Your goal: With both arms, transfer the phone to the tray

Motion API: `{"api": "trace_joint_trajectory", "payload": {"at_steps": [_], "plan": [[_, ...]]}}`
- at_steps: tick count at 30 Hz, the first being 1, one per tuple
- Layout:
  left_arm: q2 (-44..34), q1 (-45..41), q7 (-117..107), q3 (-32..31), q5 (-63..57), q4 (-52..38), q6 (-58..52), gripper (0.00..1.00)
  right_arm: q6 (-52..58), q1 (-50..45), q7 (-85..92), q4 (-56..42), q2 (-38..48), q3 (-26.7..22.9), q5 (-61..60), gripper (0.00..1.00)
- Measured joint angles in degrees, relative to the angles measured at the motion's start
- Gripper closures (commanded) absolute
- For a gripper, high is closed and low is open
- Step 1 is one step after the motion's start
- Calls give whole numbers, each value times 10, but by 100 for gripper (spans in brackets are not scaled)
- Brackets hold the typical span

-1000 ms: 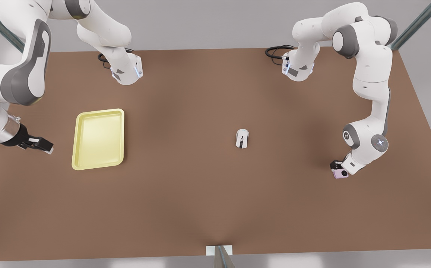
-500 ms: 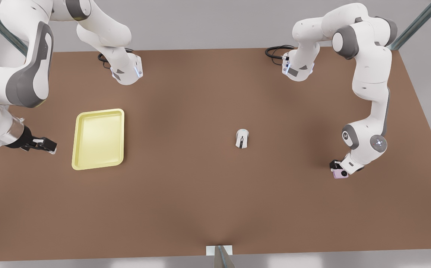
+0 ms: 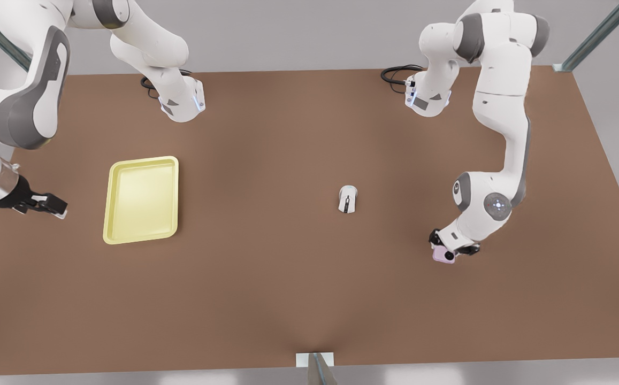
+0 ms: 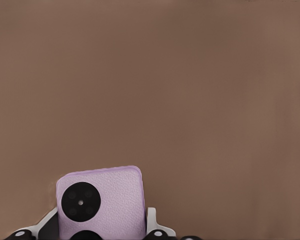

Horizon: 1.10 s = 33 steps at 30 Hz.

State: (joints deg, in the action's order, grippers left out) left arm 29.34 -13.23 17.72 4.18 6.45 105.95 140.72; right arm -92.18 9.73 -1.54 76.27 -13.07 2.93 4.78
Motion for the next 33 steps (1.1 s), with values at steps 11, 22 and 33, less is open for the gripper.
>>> {"api": "trace_joint_trajectory", "payload": {"at_steps": [11,22,33], "plan": [[118,-269,-262,-4,-6,-255,-144,25,1,-2,4,0,-5,3,-1,0],[315,-368,-461,-19,-7,-512,-154,25,4,-2,7,2,-4,3,-7,0],[377,-408,-558,-19,-67,-545,-99,0,33,-2,15,22,8,3,0,0]]}}
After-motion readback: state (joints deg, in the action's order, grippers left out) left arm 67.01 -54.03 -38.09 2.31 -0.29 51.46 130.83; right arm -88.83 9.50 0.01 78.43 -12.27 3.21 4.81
